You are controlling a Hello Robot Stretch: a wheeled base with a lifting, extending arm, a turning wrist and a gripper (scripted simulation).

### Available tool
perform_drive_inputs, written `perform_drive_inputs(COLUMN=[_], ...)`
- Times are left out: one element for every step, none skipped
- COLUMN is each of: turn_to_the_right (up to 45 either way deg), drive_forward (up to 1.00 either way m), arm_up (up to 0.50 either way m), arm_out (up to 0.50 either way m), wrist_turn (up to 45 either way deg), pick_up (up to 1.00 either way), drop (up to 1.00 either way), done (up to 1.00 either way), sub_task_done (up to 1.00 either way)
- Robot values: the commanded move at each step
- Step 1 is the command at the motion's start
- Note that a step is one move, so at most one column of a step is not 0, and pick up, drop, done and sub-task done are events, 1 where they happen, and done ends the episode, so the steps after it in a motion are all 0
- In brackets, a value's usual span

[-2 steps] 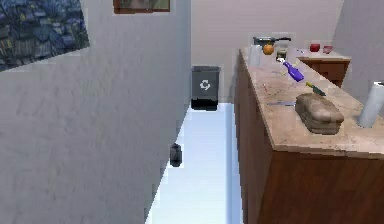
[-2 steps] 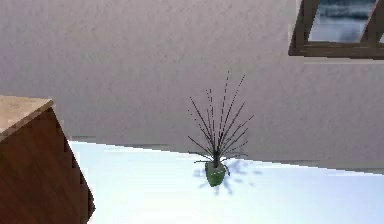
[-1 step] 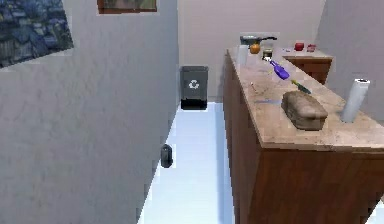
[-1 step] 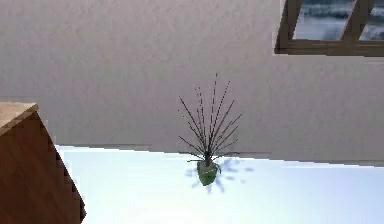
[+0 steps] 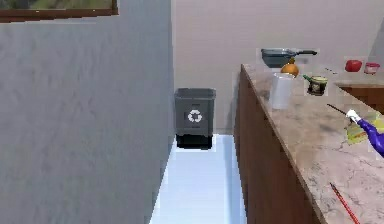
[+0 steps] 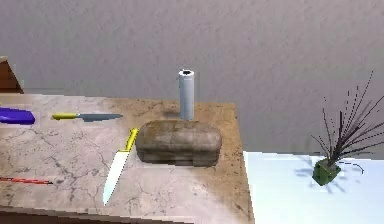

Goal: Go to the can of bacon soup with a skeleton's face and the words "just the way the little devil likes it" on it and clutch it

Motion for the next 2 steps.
perform_drive_inputs(turn_to_the_right=[6.0, 0.0], drive_forward=[0.0, 0.8], arm_up=[0.0, 0.0], arm_out=[0.0, 0.0], wrist_turn=[0.0, 0.0], pick_up=[0.0, 0.0], drop=[0.0, 0.0], done=[0.0, 0.0], sub_task_done=[0.0, 0.0])
